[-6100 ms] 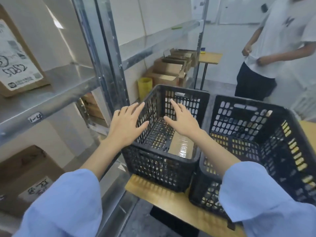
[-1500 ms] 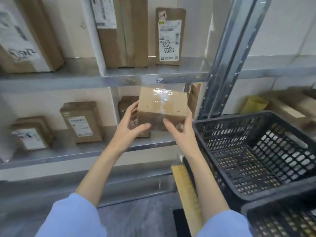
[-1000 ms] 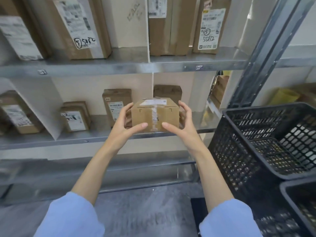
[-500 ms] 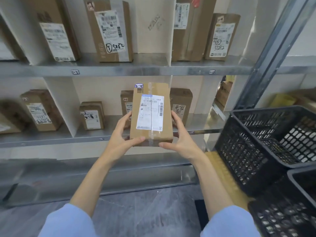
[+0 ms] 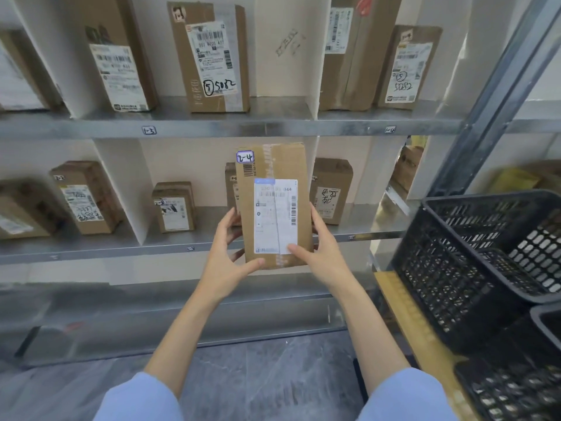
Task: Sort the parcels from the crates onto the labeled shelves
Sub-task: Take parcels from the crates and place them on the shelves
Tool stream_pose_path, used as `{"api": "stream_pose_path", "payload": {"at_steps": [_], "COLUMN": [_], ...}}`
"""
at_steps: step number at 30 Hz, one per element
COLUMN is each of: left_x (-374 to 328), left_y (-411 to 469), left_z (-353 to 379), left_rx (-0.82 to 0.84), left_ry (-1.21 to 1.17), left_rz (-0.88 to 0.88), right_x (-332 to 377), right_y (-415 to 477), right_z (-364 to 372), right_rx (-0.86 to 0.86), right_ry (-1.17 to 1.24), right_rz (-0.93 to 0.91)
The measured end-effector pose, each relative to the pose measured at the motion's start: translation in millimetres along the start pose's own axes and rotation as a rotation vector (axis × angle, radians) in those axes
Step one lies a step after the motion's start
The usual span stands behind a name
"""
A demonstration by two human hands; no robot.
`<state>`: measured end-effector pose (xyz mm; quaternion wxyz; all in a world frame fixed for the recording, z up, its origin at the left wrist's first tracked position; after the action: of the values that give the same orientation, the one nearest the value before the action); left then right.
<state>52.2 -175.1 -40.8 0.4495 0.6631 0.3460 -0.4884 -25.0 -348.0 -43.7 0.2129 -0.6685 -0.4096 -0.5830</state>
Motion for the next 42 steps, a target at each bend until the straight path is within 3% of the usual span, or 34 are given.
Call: {"api": "stream_pose_path", "payload": {"at_steps": [16,26,33,42], "left_x": [46,76,101,146], "left_y": [83,143,174,190], "left_z": [169,281,314,319], "left_rx": [0.134,0.292,0.296,0.297], "left_ry": [0.078,0.396,0.751,0.907], "left_rz": [-0.008,0.169,0.328,0.289], "right_x": [-102,-191,-236,-293], "right_y": [96,168,203,268], "right_z": [-119,-198,-227,-238], "right_rx": [-0.219,-0.315,-0.393,-0.388], "right_ry": [0.01,-0.003,-0.016,-0.002], "right_rz": [0.086,0.134,0.127,0.176]}}
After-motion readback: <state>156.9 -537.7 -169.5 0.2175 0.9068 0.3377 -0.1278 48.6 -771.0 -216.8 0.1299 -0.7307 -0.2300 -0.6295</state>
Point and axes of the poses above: each hand's wrist, its own y-axis towards the middle knuckle, its own z-axis out of the palm, x = y × z, the point moved 10 cm from there along y, towards the middle knuckle, and after that the axes turned 11 degrees about -x, right-handed, at the moved point
